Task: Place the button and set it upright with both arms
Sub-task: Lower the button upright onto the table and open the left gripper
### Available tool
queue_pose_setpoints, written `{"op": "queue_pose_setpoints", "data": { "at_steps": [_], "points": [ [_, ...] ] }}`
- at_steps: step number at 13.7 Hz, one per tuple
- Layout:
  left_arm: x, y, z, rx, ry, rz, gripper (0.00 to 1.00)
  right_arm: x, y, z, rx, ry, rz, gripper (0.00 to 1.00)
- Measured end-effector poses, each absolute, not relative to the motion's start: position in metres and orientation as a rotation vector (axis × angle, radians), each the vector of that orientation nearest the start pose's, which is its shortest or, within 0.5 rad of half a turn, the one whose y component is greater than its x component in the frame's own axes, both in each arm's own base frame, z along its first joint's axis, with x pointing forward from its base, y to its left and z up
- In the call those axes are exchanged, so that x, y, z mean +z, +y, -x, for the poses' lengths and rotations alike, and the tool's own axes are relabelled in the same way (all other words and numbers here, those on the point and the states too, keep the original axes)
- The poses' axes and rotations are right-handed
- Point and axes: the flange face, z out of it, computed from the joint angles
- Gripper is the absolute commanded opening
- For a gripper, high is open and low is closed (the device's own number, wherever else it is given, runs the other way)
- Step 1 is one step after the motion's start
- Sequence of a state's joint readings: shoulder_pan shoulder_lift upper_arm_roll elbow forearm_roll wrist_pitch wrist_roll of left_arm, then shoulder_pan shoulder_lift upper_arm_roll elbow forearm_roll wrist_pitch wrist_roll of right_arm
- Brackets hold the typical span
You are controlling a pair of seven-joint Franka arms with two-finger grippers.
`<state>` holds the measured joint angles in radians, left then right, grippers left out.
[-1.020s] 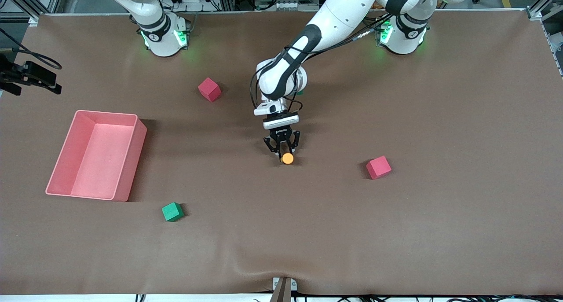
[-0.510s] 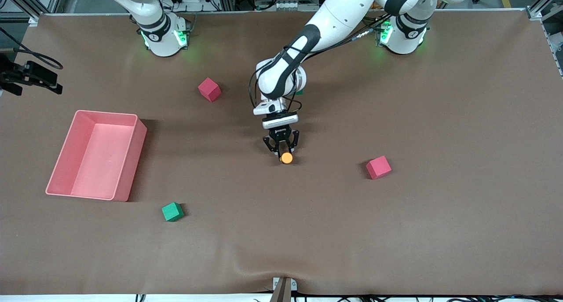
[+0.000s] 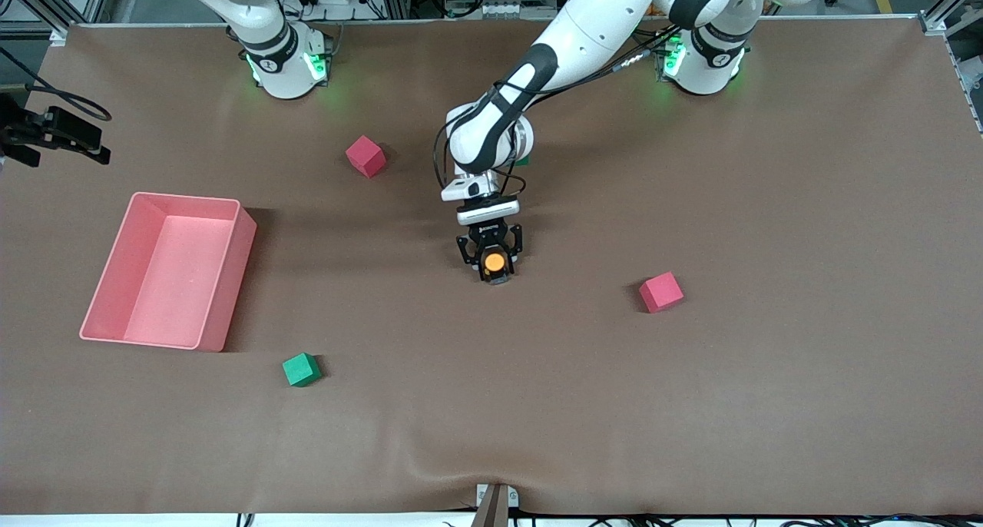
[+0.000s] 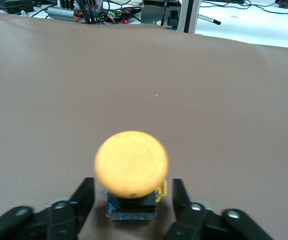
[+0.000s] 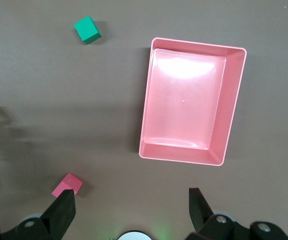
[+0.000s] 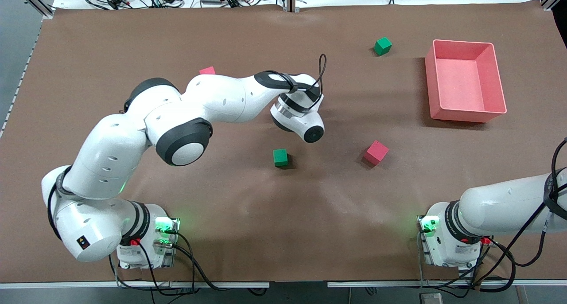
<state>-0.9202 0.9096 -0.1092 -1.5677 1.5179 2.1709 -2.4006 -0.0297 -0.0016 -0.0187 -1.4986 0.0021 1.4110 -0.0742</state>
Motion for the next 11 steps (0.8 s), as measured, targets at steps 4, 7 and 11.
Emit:
{"op": "queue_pose_setpoints", "data": {
  "at_steps": [4, 7, 11],
  "points": [
    [0.106, -0.562, -0.393, -1.481, -0.37, 2.681, 1.0, 0.645, -0.026, -0.537, 0.135, -0.041, 3.131, 1.0],
    [0.115, -0.569, -0.394, -1.503, -0.383, 2.688, 1.0, 0.645, -0.026, -0.537, 0.136, -0.041, 3.131, 1.0],
    [0.128, -0.576, -0.389, -1.474, -0.432, 2.692, 1.0, 0.645, -0.026, -0.537, 0.136, -0.041, 3.131, 1.0]
  ]
}}
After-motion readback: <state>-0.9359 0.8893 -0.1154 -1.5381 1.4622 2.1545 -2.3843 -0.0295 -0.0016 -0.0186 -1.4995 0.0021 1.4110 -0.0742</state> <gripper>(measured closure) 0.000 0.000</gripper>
